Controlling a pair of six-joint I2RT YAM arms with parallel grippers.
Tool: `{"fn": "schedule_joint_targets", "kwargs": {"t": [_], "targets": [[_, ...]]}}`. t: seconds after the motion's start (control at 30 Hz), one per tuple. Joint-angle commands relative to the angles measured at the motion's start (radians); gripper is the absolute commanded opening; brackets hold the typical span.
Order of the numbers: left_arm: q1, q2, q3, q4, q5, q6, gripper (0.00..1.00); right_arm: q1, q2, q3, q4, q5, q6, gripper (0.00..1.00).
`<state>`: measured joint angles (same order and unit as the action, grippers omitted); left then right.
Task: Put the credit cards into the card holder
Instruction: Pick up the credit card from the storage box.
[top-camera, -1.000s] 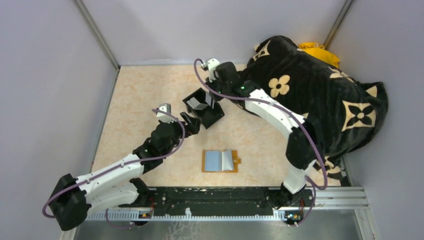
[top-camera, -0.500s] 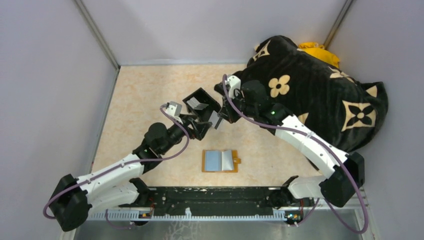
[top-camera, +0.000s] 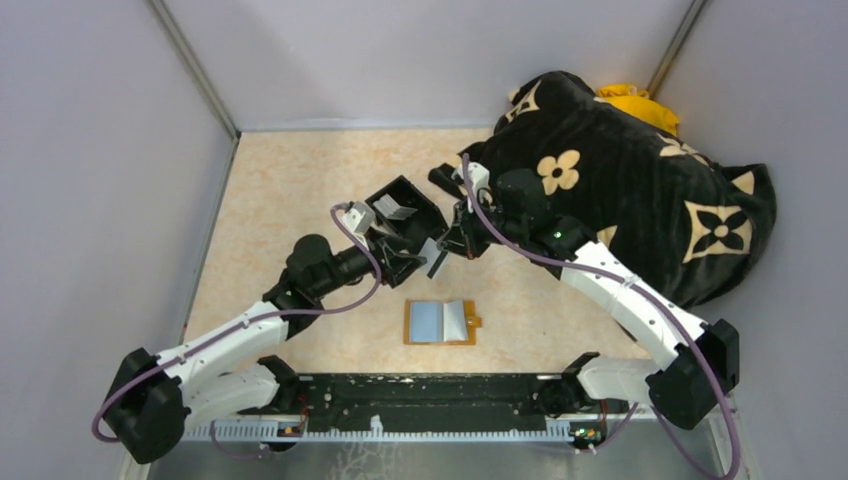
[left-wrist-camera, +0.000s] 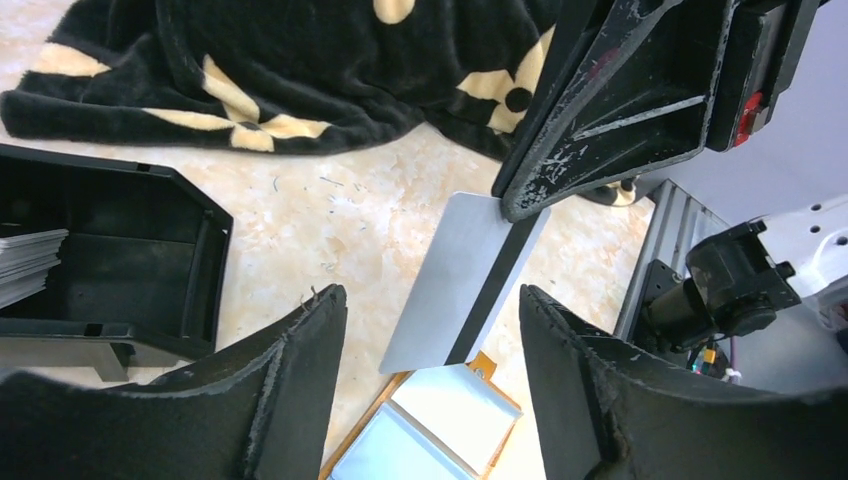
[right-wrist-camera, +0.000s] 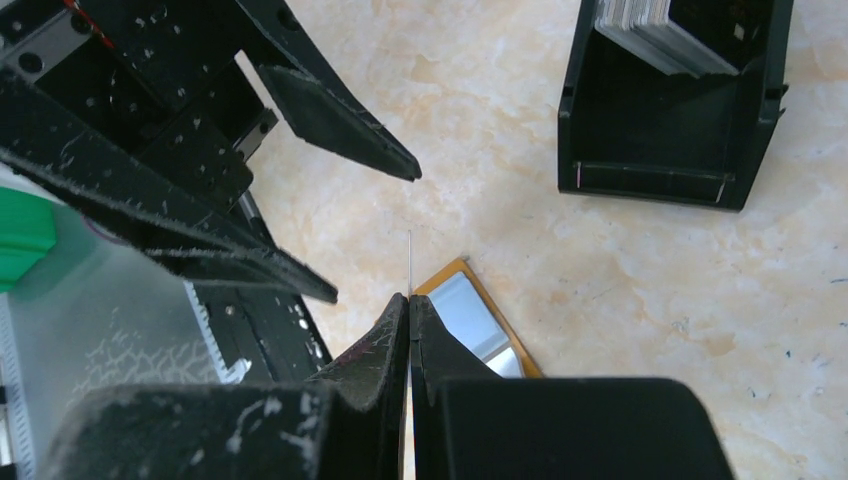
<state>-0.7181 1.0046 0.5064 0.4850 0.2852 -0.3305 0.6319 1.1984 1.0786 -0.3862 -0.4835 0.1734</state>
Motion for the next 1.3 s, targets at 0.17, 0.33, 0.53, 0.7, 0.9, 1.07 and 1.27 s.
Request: {"fn": "schedule_joint_targets", "kwargs": {"t": [0.17, 0.33, 0.53, 0.7, 0.9, 1.07, 1.27], "targets": [[0.106, 0.072, 0.012, 0.055, 0.282, -0.061, 0.65, -0.029, 0.007, -0.008, 0.079, -0.131, 0.028, 0.0], [0.114, 0.122, 0.02, 0.084, 0.336, -0.077, 0.65, -0.035, 0.032, -0.015, 0.104, -0.167, 0.035, 0.0], [0.117, 0.189, 0.043, 0.108, 0.403, -0.086, 0.55, -0.037, 0.083, -0.008, 0.125, -0.188, 0.037, 0.0], [0.123, 0.214, 0.049, 0.125, 0.444, -0.091, 0.33, -0.056, 0.116, -0.01, 0.144, -0.205, 0.04, 0.0], [0.133, 0.219, 0.037, 0.141, 0.442, -0.098, 0.0, -0.106, 0.137, -0.006, 0.172, -0.246, 0.048, 0.0], [0.146, 0.228, 0.02, 0.196, 0.385, -0.146, 0.0, -0.135, 0.095, -0.031, 0.225, -0.211, 0.07, 0.39], [0.146, 0.235, -0.035, 0.34, 0.227, -0.323, 0.0, -0.135, 0.015, -0.137, 0.334, -0.113, 0.104, 0.53]]}}
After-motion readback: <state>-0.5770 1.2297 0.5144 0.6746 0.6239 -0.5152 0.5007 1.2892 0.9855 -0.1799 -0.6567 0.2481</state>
